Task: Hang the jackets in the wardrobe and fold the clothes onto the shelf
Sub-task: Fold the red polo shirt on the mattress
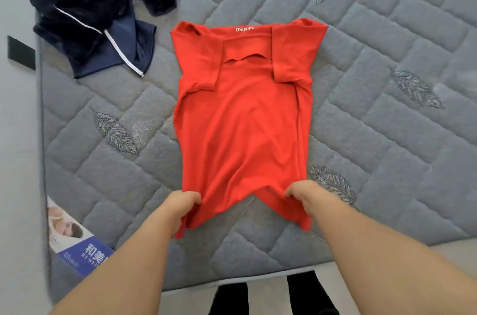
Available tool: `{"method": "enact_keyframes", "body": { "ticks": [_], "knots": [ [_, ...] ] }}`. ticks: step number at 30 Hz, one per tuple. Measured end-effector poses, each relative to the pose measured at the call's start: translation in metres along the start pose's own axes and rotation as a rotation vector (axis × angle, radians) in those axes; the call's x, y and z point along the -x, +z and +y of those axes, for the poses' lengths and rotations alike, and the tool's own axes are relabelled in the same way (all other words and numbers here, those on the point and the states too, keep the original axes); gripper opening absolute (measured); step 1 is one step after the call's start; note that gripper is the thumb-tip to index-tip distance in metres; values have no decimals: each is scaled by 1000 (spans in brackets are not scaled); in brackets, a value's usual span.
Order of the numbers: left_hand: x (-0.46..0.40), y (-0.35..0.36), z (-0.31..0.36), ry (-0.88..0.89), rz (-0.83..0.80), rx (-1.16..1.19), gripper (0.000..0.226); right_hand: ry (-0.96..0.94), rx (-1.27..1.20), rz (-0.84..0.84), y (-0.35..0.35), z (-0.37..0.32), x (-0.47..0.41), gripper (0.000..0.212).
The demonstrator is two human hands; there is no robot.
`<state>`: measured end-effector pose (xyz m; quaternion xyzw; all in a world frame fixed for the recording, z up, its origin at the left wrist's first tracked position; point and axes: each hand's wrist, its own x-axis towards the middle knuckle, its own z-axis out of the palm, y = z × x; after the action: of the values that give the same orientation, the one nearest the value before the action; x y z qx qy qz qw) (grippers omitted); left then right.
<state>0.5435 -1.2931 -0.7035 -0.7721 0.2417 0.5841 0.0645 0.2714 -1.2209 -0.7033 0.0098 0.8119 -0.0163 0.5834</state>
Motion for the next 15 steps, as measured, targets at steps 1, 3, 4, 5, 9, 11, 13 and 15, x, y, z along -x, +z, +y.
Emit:
{"method": "enact_keyframes", "body": {
  "ticks": [1,3,4,5,9,11,13,15],
  "knots": [
    [5,-4,4,-18,-27,146,5,28,-20,-53,-2,3,7,16],
    [6,-18,15,-53,-19,381,15,89,-101,-116,-12,2,19,14],
    [6,-27,20,-73,9,426,17,112,-170,-129,-20,-1,22,23],
    [10,-35,24,-106,36,409,19,129,-291,-128,-28,-5,28,28],
    [34,-39,40,-226,-24,160,18,198,-758,-144,-56,-26,50,27],
    [45,-34,71,-226,-126,212,20,212,-950,-228,-65,-48,55,28],
    [49,-34,118,-186,-159,336,23,162,-1113,-253,-78,-84,58,28],
    [47,-41,173,-80,-140,569,28,70,-1219,-216,-98,-132,58,29]
  ]
}}
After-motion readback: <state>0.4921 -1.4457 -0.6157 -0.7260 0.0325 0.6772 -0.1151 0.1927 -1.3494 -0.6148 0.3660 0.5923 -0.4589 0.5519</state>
